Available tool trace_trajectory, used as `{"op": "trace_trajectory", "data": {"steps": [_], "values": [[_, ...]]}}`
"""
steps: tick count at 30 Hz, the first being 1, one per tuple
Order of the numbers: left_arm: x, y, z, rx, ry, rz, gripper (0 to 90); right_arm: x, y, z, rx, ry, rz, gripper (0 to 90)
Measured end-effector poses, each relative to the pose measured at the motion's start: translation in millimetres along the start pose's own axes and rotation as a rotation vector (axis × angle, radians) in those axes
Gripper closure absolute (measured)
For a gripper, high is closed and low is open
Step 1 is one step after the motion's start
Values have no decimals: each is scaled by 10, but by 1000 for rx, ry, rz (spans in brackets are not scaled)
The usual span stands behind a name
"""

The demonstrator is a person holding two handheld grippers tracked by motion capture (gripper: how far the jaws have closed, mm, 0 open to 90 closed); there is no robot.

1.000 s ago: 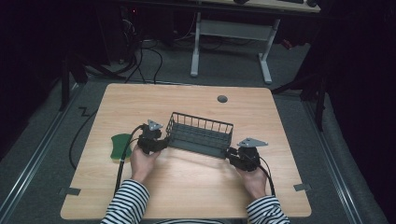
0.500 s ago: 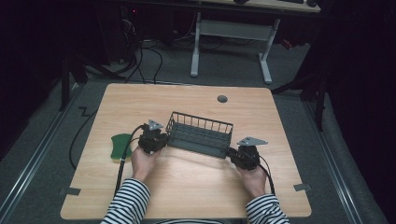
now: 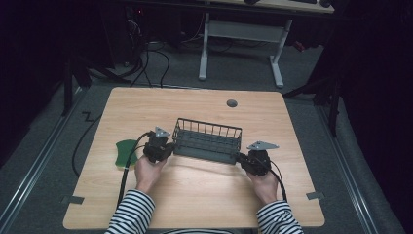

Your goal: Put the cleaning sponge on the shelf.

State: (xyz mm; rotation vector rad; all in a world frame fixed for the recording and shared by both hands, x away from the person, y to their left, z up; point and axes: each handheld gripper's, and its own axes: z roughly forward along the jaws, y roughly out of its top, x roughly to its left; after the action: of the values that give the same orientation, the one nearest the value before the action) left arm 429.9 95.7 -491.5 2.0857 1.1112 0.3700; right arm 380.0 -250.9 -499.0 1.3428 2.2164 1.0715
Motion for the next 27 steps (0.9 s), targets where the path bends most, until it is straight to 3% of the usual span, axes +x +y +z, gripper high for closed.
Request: {"op": "trace_trajectory", "data": {"steps": [13, 20, 27], "values": [[-113, -192, -176, 13, -9, 1, 867, -22, 12, 19, -4, 15, 14, 836], [-181, -305, -307, 30, -14, 8, 864, -8, 80, 67, 16, 21, -4, 851], [-239, -463, -420, 5, -10, -7, 863, 22, 140, 134, 25, 29, -17, 861]]}}
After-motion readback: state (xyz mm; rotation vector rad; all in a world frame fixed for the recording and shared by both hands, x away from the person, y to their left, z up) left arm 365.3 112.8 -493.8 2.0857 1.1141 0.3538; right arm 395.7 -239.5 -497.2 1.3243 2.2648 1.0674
